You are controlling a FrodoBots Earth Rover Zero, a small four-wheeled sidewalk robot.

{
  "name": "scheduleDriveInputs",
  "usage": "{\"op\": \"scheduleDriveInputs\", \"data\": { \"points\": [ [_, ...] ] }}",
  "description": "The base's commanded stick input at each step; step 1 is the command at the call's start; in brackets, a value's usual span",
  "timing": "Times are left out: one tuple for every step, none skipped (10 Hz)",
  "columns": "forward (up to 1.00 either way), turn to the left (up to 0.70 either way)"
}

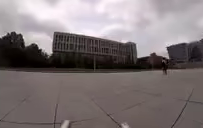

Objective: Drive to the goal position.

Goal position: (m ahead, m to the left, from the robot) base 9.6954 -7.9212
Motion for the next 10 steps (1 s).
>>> {"op": "scheduleDriveInputs", "data": {
  "points": [
    [0.00,-0.91],
    [0.00,-0.91],
    [0.00,-0.91],
    [0.00,-0.91],
    [0.00,-0.91],
    [0.00,-0.91],
    [0.00,-0.90],
    [0.00,-0.76],
    [0.00,-0.76],
    [0.00,-0.76]
  ]
}}
